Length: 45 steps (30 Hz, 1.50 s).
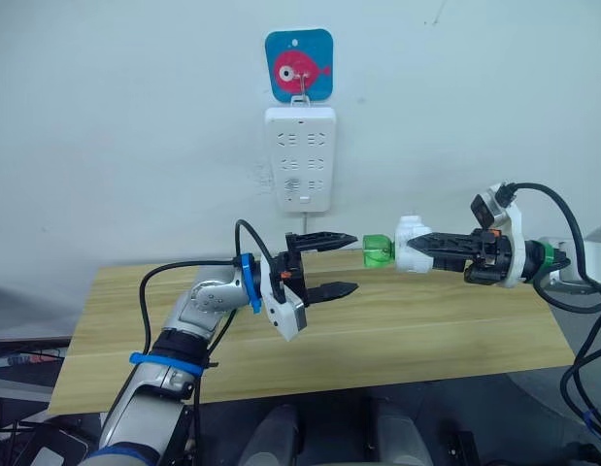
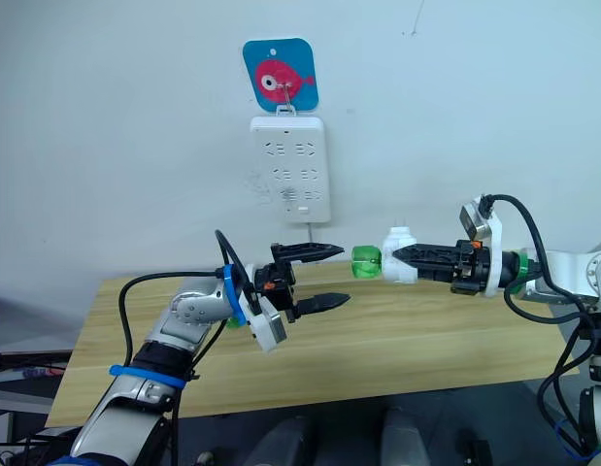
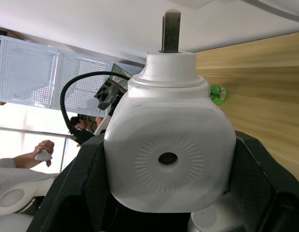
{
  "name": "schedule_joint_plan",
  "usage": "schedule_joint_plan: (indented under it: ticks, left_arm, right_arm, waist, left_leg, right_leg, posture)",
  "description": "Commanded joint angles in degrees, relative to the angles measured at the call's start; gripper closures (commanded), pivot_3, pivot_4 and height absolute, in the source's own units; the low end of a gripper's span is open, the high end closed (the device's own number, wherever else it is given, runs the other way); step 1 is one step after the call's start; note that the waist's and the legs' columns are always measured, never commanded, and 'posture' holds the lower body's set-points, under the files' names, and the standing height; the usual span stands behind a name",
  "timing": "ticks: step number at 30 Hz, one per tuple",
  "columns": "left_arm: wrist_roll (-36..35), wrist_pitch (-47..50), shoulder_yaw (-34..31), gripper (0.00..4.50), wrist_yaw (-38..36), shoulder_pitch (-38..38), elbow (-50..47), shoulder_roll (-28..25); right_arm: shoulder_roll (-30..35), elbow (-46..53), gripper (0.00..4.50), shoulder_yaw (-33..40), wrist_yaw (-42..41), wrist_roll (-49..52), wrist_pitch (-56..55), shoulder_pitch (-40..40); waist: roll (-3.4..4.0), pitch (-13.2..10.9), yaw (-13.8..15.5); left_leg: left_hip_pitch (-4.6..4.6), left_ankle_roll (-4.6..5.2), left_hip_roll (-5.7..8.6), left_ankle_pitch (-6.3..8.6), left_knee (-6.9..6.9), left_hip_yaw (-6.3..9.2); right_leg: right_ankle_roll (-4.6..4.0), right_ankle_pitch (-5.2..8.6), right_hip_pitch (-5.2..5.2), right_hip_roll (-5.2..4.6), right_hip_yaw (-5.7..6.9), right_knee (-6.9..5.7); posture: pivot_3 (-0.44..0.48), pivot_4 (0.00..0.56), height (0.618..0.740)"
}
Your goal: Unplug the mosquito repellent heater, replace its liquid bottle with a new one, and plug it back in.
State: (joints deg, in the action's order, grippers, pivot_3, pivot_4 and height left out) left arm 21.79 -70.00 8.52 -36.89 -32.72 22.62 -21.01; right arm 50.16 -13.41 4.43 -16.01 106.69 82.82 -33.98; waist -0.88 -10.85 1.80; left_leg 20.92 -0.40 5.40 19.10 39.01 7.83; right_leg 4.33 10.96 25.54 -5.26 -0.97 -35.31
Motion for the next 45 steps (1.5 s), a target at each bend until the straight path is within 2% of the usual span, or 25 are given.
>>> schedule_joint_plan:
  ticks: [1, 6, 13, 16, 21, 28, 29, 31, 34, 35, 36, 38, 41, 42, 43, 45]
  left_arm:
    - [7.3, -3.0, -1.0, 0.02, 7.6, -2.6, 2.4, 0.4]
    - [14.8, -4.5, -0.1, 0.02, 16.6, -5.8, 5.4, -0.2]
    - [17.8, -6.5, 2.9, 0.02, 23.3, -7.7, 7.0, -2.0]
    - [18.5, -6.6, 3.6, 0.61, 25.6, -8.5, 7.3, -2.5]
    - [19.4, -6.5, 5.7, 2.20, 28.0, -9.6, 8.3, -3.5]
    - [18.0, -7.0, 7.8, 2.28, 29.8, -10.5, 8.2, -4.5]
    - [15.6, -7.4, 9.1, 2.28, 28.9, -10.8, 8.9, -4.8]
    - [5.6, -5.2, 14.1, 2.28, 23.4, -11.0, 10.4, -5.5]
    - [-18.8, 6.6, 24.3, 2.28, 5.3, -9.0, 5.6, -8.7]
    - [-28.5, 15.8, 25.4, 2.28, -2.7, -7.2, 1.1, -9.5]
    - [-41.0, 30.9, 25.1, 2.28, -9.3, -5.5, -6.2, -10.8]
    - [-61.9, 57.4, 23.5, 2.28, -16.8, -3.6, -19.3, -14.6]
    - [-88.4, 90.1, 18.0, 2.28, -15.9, -4.3, -28.2, -19.2]
    - [-93.8, 98.0, 16.6, 2.28, -15.8, -4.7, -28.7, -20.4]
    - [-98.0, 105.7, 15.8, 2.28, -16.9, -5.1, -28.1, -21.7]
    - [-109.9, 125.1, 15.3, 2.28, -16.1, -8.1, -20.6, -22.9]
  right_arm:
    - [0.1, 2.2, 1.53, -0.3, 1.5, 4.7, -1.4, -1.0]
    - [-0.8, 3.6, 1.53, -1.4, 2.7, 6.3, -2.5, -0.8]
    - [-1.2, 4.8, 1.53, -1.5, 2.5, 6.3, -3.0, -0.5]
    - [-1.4, 5.7, 1.53, -1.7, 2.3, 6.3, -3.0, 0.0]
    - [-1.4, 6.3, 1.53, -1.9, 2.2, 6.3, -3.2, 0.4]
    - [-1.3, 6.4, 1.53, -2.3, 1.8, 6.3, -3.3, 0.3]
    - [-1.2, 6.3, 1.53, -2.4, 1.8, 6.3, -3.3, 0.2]
    - [-0.8, 6.1, 1.53, -2.5, 1.7, 6.3, -3.1, 0.1]
    - [-0.2, 6.0, 1.53, -2.8, 1.6, 6.3, -3.0, -0.1]
    - [0.2, 6.2, 1.53, -3.0, 1.5, 6.3, -2.8, -0.2]
    - [0.7, 6.5, 1.53, -3.1, 1.3, 6.3, -2.5, -0.3]
    - [1.4, 6.9, 1.53, -3.4, 0.8, 6.3, -2.1, -0.5]
    - [2.8, 7.5, 1.53, -3.8, -1.2, 6.3, -0.8, -0.5]
    - [3.2, 7.7, 1.53, -4.0, -1.8, 6.3, -0.6, -0.5]
    - [3.5, 8.0, 1.53, -4.3, -2.5, 6.3, -0.3, -0.5]
    - [4.1, 8.6, 1.53, -5.1, -3.5, 6.3, 0.2, -0.7]
  waist:
    - [0.00, 0.0, 0.0]
    - [0.00, 0.0, -0.2]
    - [0.00, 0.0, -0.3]
    - [0.00, 0.0, -0.3]
    - [0.00, 0.0, -0.3]
    - [0.00, 0.0, -0.3]
    - [0.00, 0.0, -0.3]
    - [0.00, 0.0, -0.3]
    - [0.00, 0.0, -0.5]
    - [0.00, 0.0, -0.5]
    - [0.03, 0.0, -0.6]
    - [0.09, -0.1, -1.1]
    - [0.17, -0.1, -1.7]
    - [0.20, -0.1, -1.8]
    - [0.19, -0.1, -1.9]
    - [0.19, -0.1, -2.0]
  left_leg:
    - [0.00, 0.00, 0.00, 0.00, 0.00, 0.00]
    - [0.00, 0.02, 0.00, -0.01, 0.01, 0.00]
    - [0.00, 0.02, 0.00, -0.01, 0.01, 0.02]
    - [0.00, 0.02, 0.00, -0.01, 0.01, 0.03]
    - [0.00, 0.03, 0.00, -0.01, 0.01, 0.03]
    - [0.00, 0.03, 0.00, -0.01, 0.01, 0.04]
    - [0.00, 0.03, 0.00, -0.01, 0.01, 0.04]
    - [0.00, 0.03, 0.00, -0.01, 0.01, 0.05]
    - [0.01, 0.03, 0.00, 0.00, 0.01, 0.07]
    - [0.02, 0.04, 0.00, 0.00, 0.02, 0.09]
    - [0.02, 0.04, -0.01, 0.00, 0.02, 0.10]
    - [0.08, 0.07, -0.04, 0.02, 0.01, 0.15]
    - [0.25, 0.07, -0.07, 0.02, 0.06, 0.60]
    - [0.23, 0.06, -0.07, 0.01, 0.05, 0.67]
    - [0.23, 0.07, -0.06, 0.01, 0.05, 0.71]
    - [0.17, 0.06, -0.05, 0.01, 0.05, 0.76]
  right_leg:
    - [0.00, 0.00, 0.00, 0.00, 0.00, 0.00]
    - [0.02, -0.02, 0.00, 0.02, 0.00, -0.03]
    - [0.02, -0.02, 0.01, 0.01, 0.01, -0.04]
    - [0.02, -0.02, 0.01, 0.01, 0.01, -0.04]
    - [0.02, -0.02, 0.01, 0.01, 0.01, -0.04]
    - [0.02, -0.02, 0.01, 0.01, 0.01, -0.05]
    - [0.02, -0.02, 0.01, 0.01, 0.01, -0.05]
    - [0.02, -0.02, 0.01, 0.01, 0.02, -0.05]
    - [0.02, -0.02, 0.02, -0.02, 0.00, -0.07]
    - [0.01, -0.01, 0.03, -0.02, 0.01, -0.07]
    - [0.01, -0.01, 0.03, -0.03, 0.00, -0.06]
    - [0.01, -0.01, 0.04, -0.04, -0.01, -0.01]
    - [0.00, 0.00, 0.05, -0.02, 0.05, 0.07]
    - [-0.01, 0.00, 0.02, 0.00, 0.09, 0.07]
    - [-0.01, 0.00, 0.02, 0.01, 0.11, 0.07]
    - [-0.02, 0.01, -0.03, 0.14, 0.25, 0.09]
  posture:
    - [0.028, 0.195, 0.740]
    - [0.025, 0.198, 0.740]
    - [0.019, 0.202, 0.740]
    - [0.016, 0.204, 0.740]
    - [0.016, 0.207, 0.740]
    - [0.021, 0.211, 0.740]
    - [0.021, 0.211, 0.740]
    - [0.024, 0.212, 0.740]
    - [0.024, 0.212, 0.740]
    - [0.023, 0.215, 0.740]
    - [0.023, 0.215, 0.740]
    - [0.023, 0.215, 0.740]
    - [0.024, 0.216, 0.740]
    - [0.028, 0.212, 0.740]
    - [0.028, 0.212, 0.740]
    - [0.028, 0.212, 0.740]
